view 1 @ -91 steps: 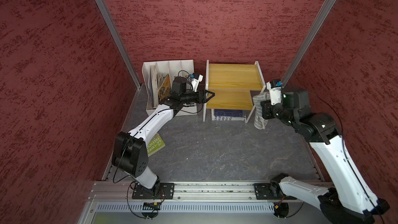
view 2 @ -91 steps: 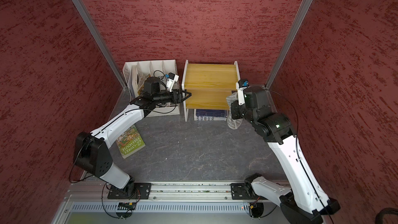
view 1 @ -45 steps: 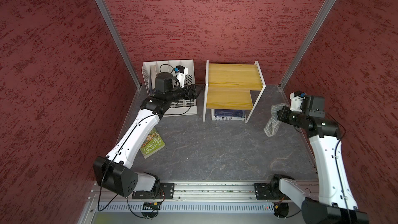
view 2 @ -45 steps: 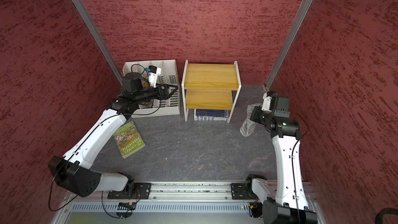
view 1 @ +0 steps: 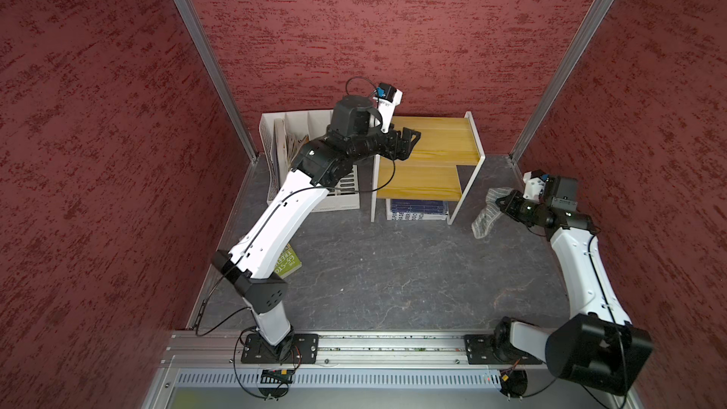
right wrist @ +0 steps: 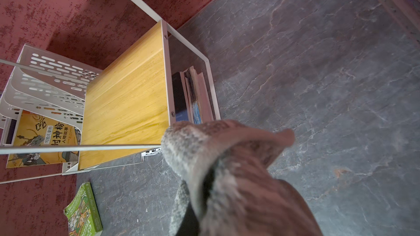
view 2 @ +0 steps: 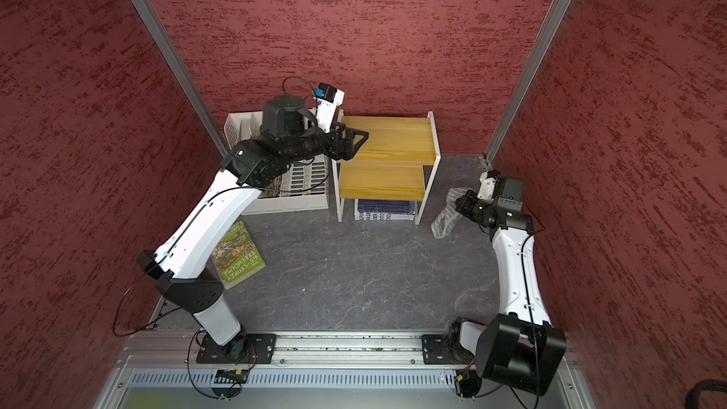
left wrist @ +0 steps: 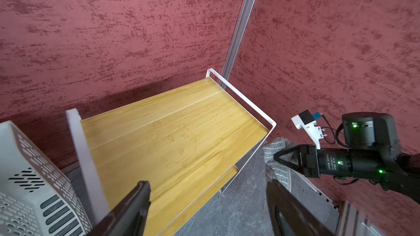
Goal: Wipe the bookshelf clean with a cloth
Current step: Wipe the dust from the shelf.
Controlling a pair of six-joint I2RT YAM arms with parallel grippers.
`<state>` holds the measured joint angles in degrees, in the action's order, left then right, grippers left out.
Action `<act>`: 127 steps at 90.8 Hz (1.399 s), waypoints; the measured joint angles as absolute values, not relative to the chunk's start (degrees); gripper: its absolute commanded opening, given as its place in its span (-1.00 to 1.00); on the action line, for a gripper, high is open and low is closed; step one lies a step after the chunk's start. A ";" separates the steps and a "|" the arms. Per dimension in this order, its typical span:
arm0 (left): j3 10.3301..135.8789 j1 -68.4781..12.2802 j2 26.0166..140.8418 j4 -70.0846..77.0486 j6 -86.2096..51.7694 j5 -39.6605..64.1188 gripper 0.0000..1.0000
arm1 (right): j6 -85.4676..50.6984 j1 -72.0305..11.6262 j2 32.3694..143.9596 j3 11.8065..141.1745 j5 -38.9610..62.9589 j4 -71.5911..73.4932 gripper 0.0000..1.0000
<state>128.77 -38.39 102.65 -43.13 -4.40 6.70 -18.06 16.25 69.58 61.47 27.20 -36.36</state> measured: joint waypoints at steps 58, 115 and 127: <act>139.20 -37.87 118.61 -50.54 -2.72 0.99 0.78 | -15.88 15.57 84.88 62.30 38.44 -23.97 -1.00; 138.72 -38.89 118.74 -49.63 -3.16 0.95 0.78 | -14.28 13.98 90.94 65.06 48.23 -18.57 -1.00; 138.63 -38.92 118.74 -49.47 -3.16 0.91 0.78 | -14.48 12.51 94.43 68.01 49.30 -17.56 -1.00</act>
